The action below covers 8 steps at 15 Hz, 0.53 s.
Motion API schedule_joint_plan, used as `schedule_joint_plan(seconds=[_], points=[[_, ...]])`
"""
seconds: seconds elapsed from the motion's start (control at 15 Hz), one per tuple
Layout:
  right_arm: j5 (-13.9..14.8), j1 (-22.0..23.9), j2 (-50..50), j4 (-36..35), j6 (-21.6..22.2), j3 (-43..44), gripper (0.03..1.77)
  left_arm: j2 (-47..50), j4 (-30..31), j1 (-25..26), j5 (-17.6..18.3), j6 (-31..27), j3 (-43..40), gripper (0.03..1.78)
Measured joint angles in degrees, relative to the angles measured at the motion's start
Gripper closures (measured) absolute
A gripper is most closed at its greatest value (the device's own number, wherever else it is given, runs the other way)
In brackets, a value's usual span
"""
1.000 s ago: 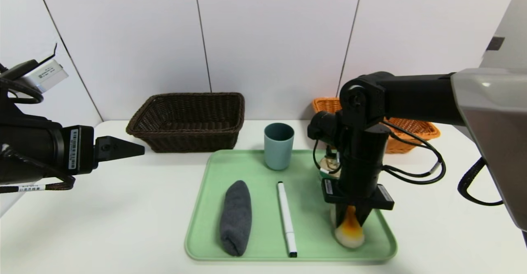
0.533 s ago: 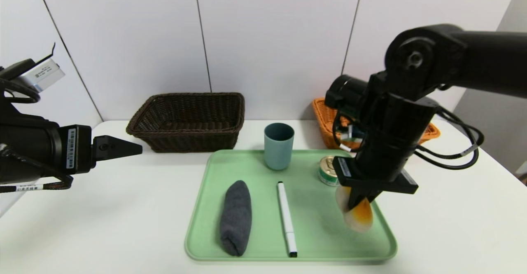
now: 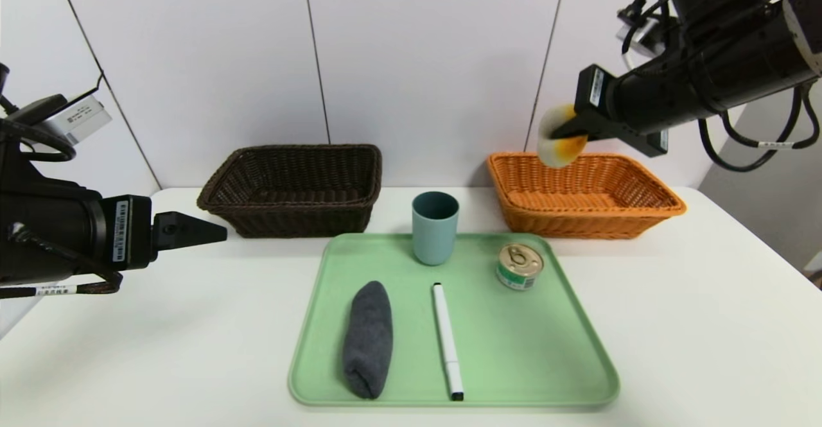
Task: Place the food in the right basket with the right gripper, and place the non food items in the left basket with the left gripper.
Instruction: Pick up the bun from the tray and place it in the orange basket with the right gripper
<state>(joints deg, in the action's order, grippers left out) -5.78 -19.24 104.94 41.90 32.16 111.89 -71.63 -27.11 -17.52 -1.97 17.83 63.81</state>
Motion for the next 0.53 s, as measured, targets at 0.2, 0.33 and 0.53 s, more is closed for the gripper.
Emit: schedule_joint_plan(seconds=[0.2, 0.33, 0.53], points=[[-0.44, 6.36, 4.13, -6.88, 0.22, 0.00, 1.73, -0.48, 0.11, -0.04, 0.00, 0.11, 0.55, 0.12], [-0.63, 8.90, 7.77, -9.63, 0.48, -0.06, 1.73, -0.77, 0.10, -0.06, 0.00, 0.21, 0.61, 0.12], [-0.06, 11.03, 12.62, -14.88, 0.52, -0.06, 1.73, -1.29, 0.46, -0.04, 0.00, 0.16, 1.02, 0.12]])
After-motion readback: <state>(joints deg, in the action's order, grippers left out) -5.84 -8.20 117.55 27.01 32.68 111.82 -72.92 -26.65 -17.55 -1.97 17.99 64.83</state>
